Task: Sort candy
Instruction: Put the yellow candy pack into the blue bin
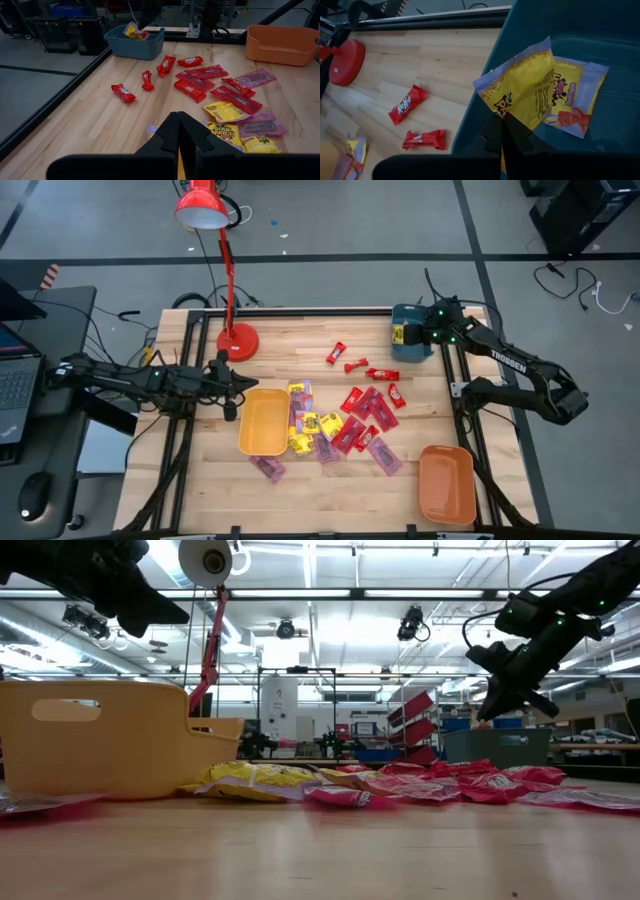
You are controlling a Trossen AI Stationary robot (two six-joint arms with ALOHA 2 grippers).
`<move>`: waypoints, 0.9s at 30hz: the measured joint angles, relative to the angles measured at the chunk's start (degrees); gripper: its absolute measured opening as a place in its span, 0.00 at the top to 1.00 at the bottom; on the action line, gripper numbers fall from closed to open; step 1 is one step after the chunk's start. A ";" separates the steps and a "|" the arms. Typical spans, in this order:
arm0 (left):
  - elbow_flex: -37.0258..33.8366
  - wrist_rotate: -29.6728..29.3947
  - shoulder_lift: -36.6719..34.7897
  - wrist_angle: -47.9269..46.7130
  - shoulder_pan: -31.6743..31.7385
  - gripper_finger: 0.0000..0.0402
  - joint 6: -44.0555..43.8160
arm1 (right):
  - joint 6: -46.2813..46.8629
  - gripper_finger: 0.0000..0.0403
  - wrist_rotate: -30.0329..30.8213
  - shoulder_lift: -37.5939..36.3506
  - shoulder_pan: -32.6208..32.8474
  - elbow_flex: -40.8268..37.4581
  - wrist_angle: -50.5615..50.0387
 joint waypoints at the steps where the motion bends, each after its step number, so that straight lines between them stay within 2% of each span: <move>1: 0.00 0.00 0.00 0.00 0.00 0.98 0.00 | 0.00 1.00 0.00 0.00 -0.01 0.00 0.11; 15: 0.00 0.00 0.02 -0.02 0.00 0.98 0.02 | 0.75 1.00 -0.82 0.00 0.02 0.00 -0.31; 27: 0.00 0.00 0.01 -0.07 0.00 0.98 0.02 | 0.85 1.00 6.22 0.00 0.02 -0.02 -3.76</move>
